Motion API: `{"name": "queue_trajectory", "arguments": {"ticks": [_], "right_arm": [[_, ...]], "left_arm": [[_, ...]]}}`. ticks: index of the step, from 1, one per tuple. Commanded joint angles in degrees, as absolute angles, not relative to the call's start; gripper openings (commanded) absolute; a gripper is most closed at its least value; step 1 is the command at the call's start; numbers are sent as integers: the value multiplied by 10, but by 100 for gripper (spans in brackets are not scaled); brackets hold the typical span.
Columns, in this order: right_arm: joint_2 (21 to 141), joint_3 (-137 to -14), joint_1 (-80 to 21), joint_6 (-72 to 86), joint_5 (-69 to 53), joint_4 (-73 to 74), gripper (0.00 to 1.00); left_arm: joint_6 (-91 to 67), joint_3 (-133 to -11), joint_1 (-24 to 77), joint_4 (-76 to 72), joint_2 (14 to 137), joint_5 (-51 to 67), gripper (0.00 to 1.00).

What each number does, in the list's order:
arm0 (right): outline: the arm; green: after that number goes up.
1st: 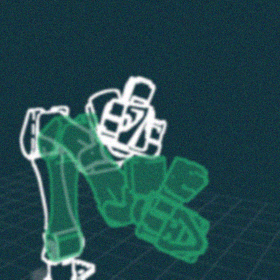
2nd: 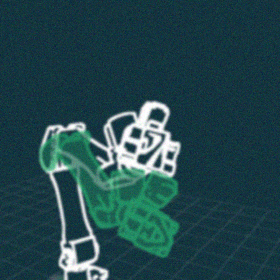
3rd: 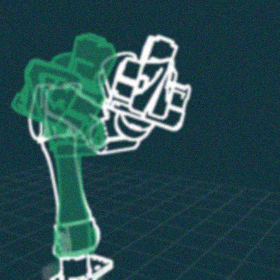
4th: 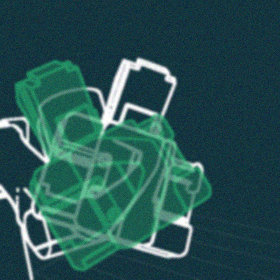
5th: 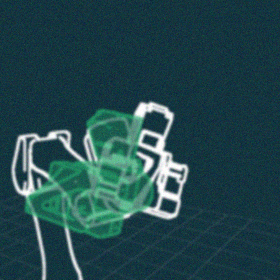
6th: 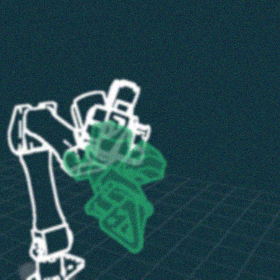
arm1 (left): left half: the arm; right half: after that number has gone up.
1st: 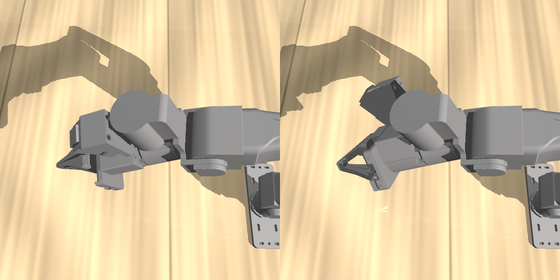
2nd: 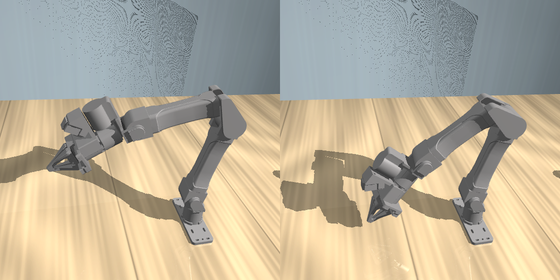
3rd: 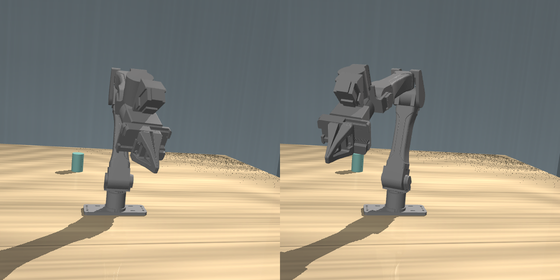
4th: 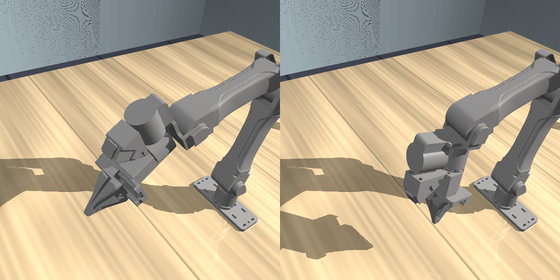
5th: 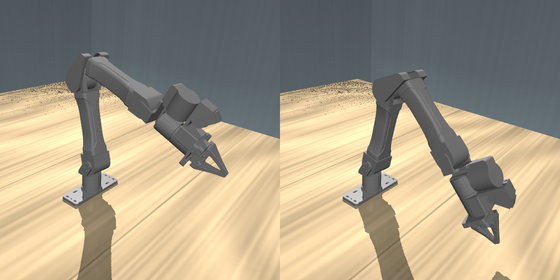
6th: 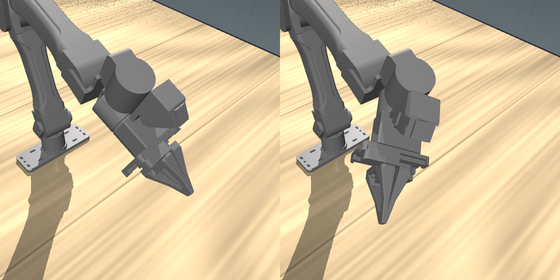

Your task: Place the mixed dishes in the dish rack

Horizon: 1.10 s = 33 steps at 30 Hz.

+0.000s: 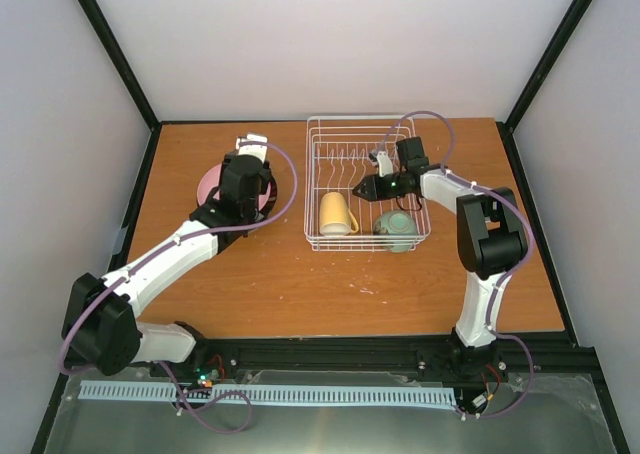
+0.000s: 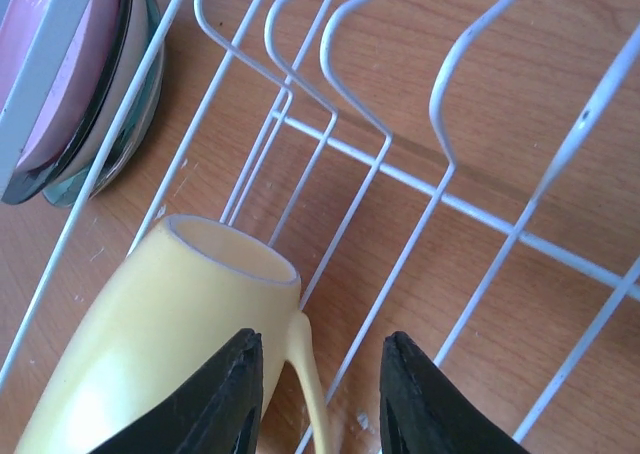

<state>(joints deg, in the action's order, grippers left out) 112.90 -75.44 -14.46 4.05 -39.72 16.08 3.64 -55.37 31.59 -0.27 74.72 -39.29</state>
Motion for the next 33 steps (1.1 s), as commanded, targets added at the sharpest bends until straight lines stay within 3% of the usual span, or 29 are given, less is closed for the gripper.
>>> {"name": "queue_trajectory", "arguments": {"ticks": [1,11,27,28,32,33], "right_arm": [[1132,-764,-147,15,-407,228,33],[1135,-736,-148,-26,-434,288,36],[1215,-811,-214,-66,-382,345,36],[1216,-810,-214,-66,-383,345,34],[1213,-809,-214,-67,-384,345,5],[1212,-809,-214,-67,-387,345,3]], "left_arm": [[59,-553,306,-26,741,-395,50],[83,-544,294,-51,752,-373,49],[125,-538,291,-66,760,-369,49],[123,-535,290,-65,759,-368,49],[112,-532,289,-58,758,-367,49],[110,-531,289,-58,758,-366,49]]}}
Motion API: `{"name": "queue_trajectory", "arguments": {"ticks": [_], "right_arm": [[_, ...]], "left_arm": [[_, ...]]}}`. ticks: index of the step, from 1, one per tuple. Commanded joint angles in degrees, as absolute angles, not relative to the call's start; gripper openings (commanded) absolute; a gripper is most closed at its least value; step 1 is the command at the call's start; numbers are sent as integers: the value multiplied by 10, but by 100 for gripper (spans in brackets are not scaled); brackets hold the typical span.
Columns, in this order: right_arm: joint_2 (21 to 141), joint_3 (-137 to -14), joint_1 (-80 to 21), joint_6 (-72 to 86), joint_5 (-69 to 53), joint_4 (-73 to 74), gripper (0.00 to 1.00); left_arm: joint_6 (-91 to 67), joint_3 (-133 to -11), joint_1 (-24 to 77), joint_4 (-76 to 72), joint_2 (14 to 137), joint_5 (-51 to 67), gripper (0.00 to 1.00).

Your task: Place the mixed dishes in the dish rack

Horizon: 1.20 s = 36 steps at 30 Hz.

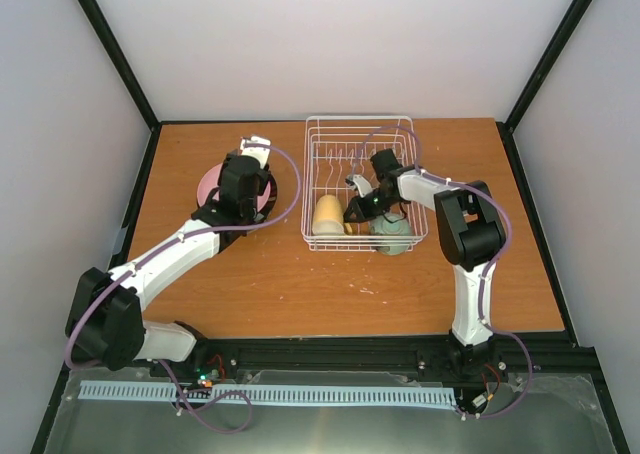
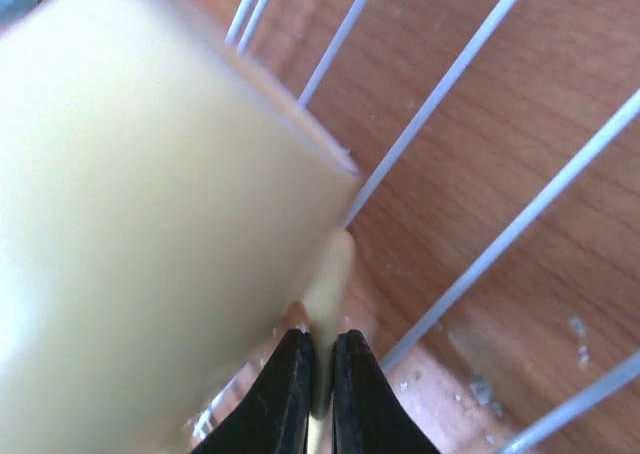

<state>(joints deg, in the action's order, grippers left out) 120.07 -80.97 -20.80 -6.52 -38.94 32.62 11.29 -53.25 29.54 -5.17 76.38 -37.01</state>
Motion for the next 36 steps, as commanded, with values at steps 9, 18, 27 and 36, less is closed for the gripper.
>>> {"name": "queue_trajectory", "arguments": {"ticks": [9,18,27,36], "right_arm": [[1179,-800,-208,-61,-375,336,3],[1059,-784,-176,-44,-312,292,3],[936,-714,-206,-49,-169,134,3],[834,-499,-334,-200,208,-262,3]], "left_arm": [[109,-533,288,-59,759,-368,49],[100,-532,288,-51,751,-372,49],[82,-544,288,-38,753,-379,49],[72,-541,288,-23,743,-388,49]]}}
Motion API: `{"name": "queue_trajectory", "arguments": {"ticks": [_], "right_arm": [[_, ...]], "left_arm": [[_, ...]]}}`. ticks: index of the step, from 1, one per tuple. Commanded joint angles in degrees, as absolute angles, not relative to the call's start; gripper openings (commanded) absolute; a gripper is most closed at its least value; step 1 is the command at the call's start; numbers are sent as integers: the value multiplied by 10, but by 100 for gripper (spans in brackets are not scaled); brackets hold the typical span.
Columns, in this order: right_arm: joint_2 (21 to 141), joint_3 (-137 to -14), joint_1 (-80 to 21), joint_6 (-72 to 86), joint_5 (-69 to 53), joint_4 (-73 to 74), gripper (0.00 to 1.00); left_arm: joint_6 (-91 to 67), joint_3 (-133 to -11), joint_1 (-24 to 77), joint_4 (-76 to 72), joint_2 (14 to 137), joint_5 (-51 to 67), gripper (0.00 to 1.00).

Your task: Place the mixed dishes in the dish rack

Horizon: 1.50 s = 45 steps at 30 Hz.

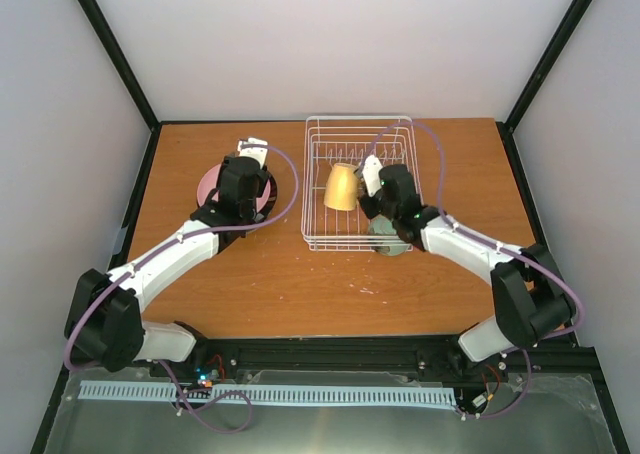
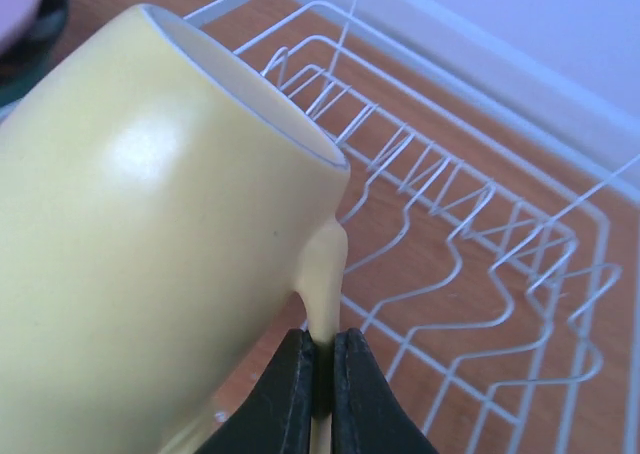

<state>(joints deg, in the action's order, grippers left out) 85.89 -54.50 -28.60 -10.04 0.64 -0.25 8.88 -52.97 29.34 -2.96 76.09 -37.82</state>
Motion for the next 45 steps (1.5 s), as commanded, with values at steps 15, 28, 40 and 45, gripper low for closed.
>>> {"name": "queue_trajectory", "arguments": {"ticks": [15,28,40,45], "right_arm": [[866,-432,-363,-262,205,-404,3],[899,-421,-368,-220,181,-374,3],[987,-497,-368,-235,172,-349,3],[1012,-521,-366,-249,162,-332,3]], "left_arm": [[73,-564,288,-4,768,-373,49],[67,-561,288,0,778,-369,49],[57,-547,284,-9,776,-359,49],[55,-541,270,-11,771,-352,49]]}}
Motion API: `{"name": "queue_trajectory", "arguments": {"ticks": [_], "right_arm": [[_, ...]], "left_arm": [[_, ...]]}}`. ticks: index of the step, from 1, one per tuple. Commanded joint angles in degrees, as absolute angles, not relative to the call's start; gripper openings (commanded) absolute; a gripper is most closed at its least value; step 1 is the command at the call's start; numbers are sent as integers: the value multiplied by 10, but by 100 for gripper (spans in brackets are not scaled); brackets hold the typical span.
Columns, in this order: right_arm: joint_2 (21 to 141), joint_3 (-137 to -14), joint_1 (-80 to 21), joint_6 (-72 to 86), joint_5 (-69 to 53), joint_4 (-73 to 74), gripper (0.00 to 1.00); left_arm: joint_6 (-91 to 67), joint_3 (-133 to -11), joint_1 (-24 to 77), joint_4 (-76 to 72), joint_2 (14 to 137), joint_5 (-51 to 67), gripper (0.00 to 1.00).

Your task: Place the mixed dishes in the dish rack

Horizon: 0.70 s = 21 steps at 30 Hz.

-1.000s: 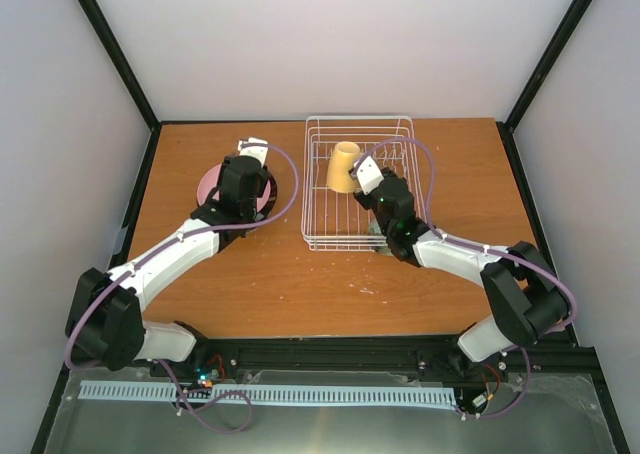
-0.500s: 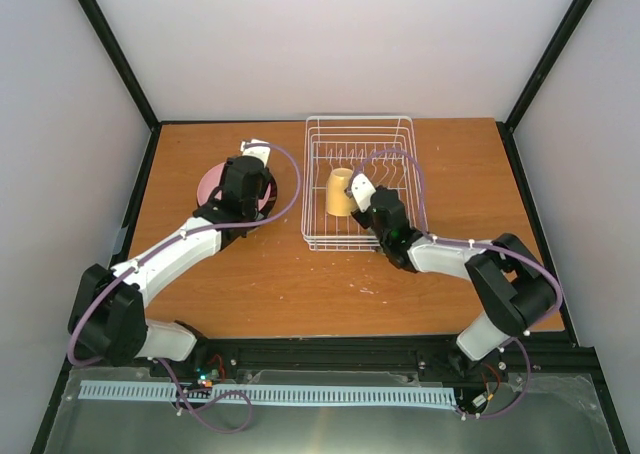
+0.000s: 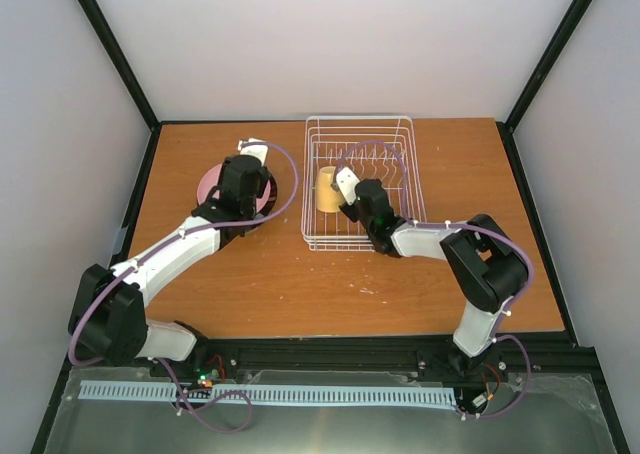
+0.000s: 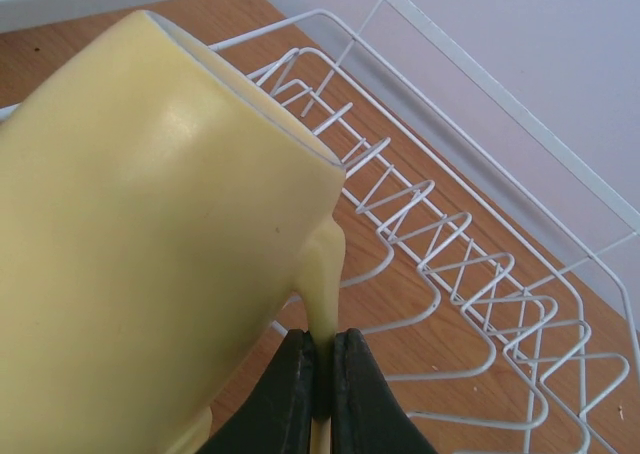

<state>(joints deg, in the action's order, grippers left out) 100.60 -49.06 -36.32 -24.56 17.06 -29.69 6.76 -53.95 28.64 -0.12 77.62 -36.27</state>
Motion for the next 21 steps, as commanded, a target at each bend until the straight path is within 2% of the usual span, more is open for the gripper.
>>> {"name": "queue_trajectory", "arguments": {"ticks": [1,21], "right_arm": [[1014,-521,-365,-251,159,-327,3],[1001,-459,-365,-242,111,-283,5]], "left_arm": [[55,-538,265,-12,768,-350,49],[68,-489,244,-35,746,-345,49]]}}
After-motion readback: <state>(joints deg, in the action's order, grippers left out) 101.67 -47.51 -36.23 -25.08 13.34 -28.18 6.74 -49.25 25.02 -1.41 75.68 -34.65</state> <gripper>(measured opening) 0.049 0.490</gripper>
